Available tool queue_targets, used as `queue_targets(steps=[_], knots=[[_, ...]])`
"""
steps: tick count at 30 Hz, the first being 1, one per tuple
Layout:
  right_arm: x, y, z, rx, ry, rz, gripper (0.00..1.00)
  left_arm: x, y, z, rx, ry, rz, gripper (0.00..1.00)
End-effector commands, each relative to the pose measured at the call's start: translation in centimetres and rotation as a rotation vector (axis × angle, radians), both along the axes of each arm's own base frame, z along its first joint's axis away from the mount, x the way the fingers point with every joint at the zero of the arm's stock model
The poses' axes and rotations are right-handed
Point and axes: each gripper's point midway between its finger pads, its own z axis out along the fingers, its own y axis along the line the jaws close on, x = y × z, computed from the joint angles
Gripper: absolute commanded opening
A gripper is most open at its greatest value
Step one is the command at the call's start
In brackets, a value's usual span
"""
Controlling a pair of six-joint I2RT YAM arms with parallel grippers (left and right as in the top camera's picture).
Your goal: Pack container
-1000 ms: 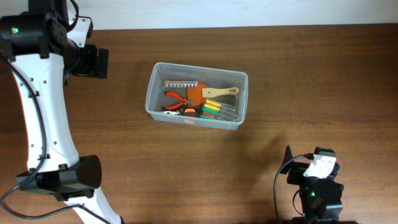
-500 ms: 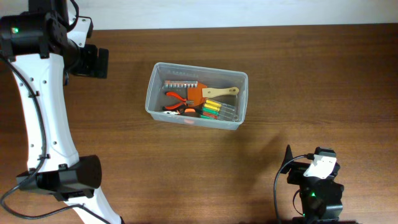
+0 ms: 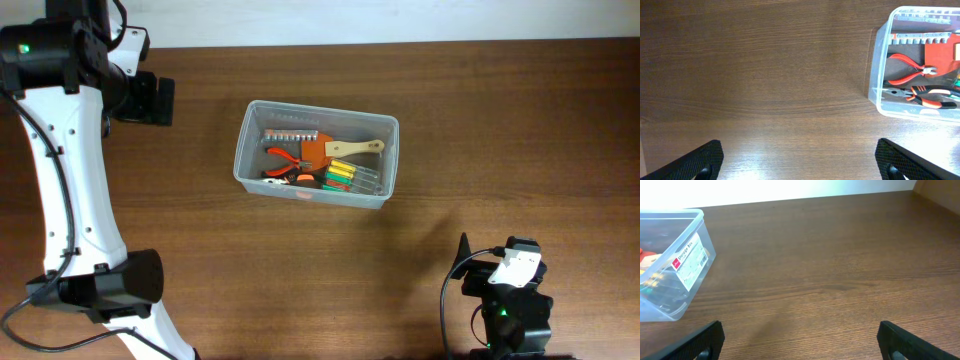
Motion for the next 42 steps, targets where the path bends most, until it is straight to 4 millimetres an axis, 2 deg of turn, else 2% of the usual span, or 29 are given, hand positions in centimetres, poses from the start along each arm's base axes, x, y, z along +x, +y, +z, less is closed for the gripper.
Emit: queue_targets(steps=[1,7,10,14,16,19,22,24,26,32,34,35,42], knots=[[0.0,-0.4,-0.1,0.007,-0.007,-0.022,0.98,-0.5,-0.9,1.0,-0.009,-0.025,-0.012,0.99],[0.0,-0.4,-0.1,0.007,-0.007,-0.022,0.99,-3.2,-2.9,3.1,-0.007,-0.067,-0.061,0.99],[0.0,-0.4,-0.1,0.007,-0.007,-0.022,0.98,-3.2,-3.7,4.9,-0.003,-0.189,-0.085,0.99],[0.0,-0.4,-0.1,0.007,-0.007,-0.022,0.99,-1.9,-4.9,9.5,0.0,-0.492,-0.113,0.99],[0.0,-0.4,-0.1,0.007,-0.007,-0.022,0.98,-2.1,-5.5,12.1,-0.002,-0.648,-0.128,0.99],[0.0,-0.4,-0.1,0.007,-0.007,-0.022,0.98,-3.8,-5.7,14.7,-0.002,-0.836,-0.133,0.99],[0.0,-0.4,-0.1,0.007,-0.007,-0.022,0.99,-6.7,-5.5,15.1,-0.001,-0.958,-0.131,0.99],[0.0,-0.4,-0.1,0.007,-0.007,-0.022,0.98,-8.4,-5.4,14.0,0.0,-0.987,-0.131,0.99],[0.0,-0.4,-0.1,0.007,-0.007,-0.022,0.99,-10.1,-5.3,11.7,-0.001,-0.981,-0.132,0.99],[0.0,-0.4,-0.1,0.007,-0.007,-0.022,0.99,-14.1,-5.2,1.5,-0.005,-0.877,-0.136,0.99],[0.0,-0.4,-0.1,0.007,-0.007,-0.022,0.99,-14.7,-5.4,-1.9,-0.016,-0.895,-0.148,0.99],[0.0,-0.4,-0.1,0.007,-0.007,-0.022,0.99,-14.9,-5.5,-2.9,-0.02,-0.918,-0.153,0.99],[0.0,-0.4,-0.1,0.007,-0.007,-0.022,0.98,-15.2,-6.1,-8.2,-0.037,-1.114,-0.18,0.99]])
